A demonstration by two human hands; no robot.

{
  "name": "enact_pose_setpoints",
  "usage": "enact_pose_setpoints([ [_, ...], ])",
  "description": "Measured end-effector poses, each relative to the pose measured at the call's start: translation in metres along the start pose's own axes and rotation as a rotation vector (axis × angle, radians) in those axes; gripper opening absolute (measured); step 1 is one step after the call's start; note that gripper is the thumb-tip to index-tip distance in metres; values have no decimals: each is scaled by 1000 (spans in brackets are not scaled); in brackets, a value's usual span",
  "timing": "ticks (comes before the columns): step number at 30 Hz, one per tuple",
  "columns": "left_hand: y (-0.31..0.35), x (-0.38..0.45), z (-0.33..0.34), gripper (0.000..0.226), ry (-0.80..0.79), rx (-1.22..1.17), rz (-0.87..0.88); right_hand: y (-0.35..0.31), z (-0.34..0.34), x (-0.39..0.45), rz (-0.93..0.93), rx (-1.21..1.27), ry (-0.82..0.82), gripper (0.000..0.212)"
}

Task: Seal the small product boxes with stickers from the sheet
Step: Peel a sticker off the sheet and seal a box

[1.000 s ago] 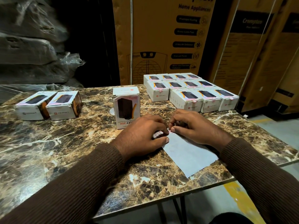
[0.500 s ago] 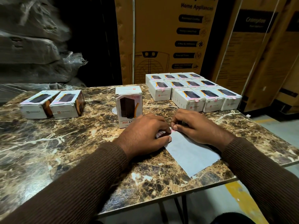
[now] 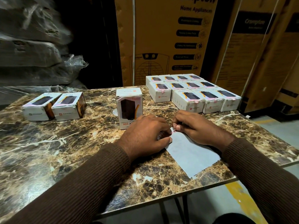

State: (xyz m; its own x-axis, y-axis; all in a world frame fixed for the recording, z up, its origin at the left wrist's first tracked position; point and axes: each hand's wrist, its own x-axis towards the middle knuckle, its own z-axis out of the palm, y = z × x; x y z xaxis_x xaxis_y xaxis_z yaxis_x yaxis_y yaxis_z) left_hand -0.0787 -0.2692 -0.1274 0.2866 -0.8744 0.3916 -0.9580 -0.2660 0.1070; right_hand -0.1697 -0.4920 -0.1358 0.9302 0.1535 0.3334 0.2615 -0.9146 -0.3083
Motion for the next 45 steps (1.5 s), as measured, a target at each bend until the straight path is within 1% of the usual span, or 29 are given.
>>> enact_pose_setpoints([
  [4,-1,0,0,34,10,5,7,-1,-3,-1,28,51,9,13],
  [8,-1,-1,1,36,26,18,20,-3,-8,-7,116,177,48,15],
  [13,-4,-7,4,34,64,-50,33,-4,-6,-8,128,132,55,11],
  [16,-3,-8,1,34,117,-123,27,-5,-7,-7,152,154,68,11],
  [20,-10,-10,-10,29,260,-210,-3,-8,-13,-4,142,171,183,11],
  [24,-25,-20,-41,16,523,-170,-43,-23,-25,5,131,244,234,10],
  [26,-39,-28,-58,15,640,-139,-109,-36,-32,15,91,199,247,9],
  [27,-49,-31,-65,16,674,-132,-139,-45,-34,21,62,167,257,8],
  [29,-69,-36,-74,21,667,-135,-173,-64,-38,37,0,105,279,8],
  [33,-90,-38,-80,43,449,-134,-180,-92,-36,73,-101,47,304,5],
  [35,-92,-38,-73,43,401,-115,-160,-99,-32,87,-117,27,308,5],
  [39,-96,-41,-60,33,491,-150,-154,-103,-19,103,-54,-56,281,5],
  [41,-95,-41,-58,29,531,-144,-170,-103,-15,106,-53,-102,296,6],
  [45,-89,-37,-55,26,541,-107,-218,-111,-10,106,-23,-202,318,6],
])
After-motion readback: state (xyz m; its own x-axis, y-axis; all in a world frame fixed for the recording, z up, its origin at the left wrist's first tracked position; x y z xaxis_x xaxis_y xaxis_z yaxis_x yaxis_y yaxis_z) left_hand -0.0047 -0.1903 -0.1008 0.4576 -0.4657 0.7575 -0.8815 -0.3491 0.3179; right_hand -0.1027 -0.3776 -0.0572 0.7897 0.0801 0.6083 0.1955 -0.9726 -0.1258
